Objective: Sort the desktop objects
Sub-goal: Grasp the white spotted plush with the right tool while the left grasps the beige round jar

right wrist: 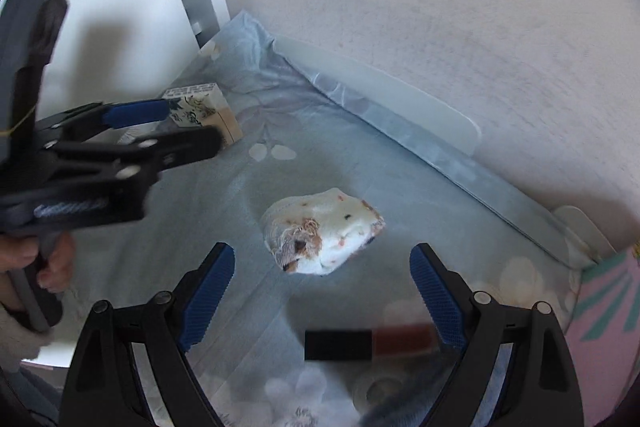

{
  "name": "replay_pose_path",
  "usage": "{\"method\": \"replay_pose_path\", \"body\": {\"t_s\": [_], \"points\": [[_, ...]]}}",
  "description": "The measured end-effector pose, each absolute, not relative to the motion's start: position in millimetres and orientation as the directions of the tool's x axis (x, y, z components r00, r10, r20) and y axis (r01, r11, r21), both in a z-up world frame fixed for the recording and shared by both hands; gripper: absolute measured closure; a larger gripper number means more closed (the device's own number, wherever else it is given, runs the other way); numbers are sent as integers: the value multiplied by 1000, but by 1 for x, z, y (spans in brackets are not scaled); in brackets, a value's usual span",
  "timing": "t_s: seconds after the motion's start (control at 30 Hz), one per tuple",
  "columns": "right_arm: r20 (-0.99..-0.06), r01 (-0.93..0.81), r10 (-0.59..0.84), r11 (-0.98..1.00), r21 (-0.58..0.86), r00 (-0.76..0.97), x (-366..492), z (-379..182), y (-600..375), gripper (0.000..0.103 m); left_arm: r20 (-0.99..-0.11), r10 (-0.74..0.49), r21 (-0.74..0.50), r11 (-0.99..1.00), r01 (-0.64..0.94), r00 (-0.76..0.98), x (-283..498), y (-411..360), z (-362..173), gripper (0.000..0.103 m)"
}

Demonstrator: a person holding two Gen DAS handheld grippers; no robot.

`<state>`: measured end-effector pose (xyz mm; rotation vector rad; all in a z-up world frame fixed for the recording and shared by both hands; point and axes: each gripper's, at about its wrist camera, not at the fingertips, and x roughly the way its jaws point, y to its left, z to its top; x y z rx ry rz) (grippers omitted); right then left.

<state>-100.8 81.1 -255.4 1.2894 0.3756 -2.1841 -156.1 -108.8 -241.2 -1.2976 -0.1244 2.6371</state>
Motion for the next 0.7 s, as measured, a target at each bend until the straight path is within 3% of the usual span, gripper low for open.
{"method": "replay_pose_path", "body": {"t_s": [0.3, 0.43, 0.5, 0.7], "points": [[-872, 627, -349, -776, 65, -342, -114, -276, 71, 17, -781, 196, -194, -979, -68, -593, -175, -106, -263, 22], [-874, 632, -348, -772, 63, -338, -120, -282, 69, 35, -789, 201, -213, -976, -49, -580, -180, -108, -271, 55], [-868, 631, -363, -772, 77, -338, -122, -282, 69, 37, -792, 202, -220, -975, -40, -576, -181, -111, -275, 63], [-857, 626, -377, -775, 84, -351, -121, -281, 72, 48, -786, 186, -201, -979, -40, -589, -175, -112, -276, 64]]}}
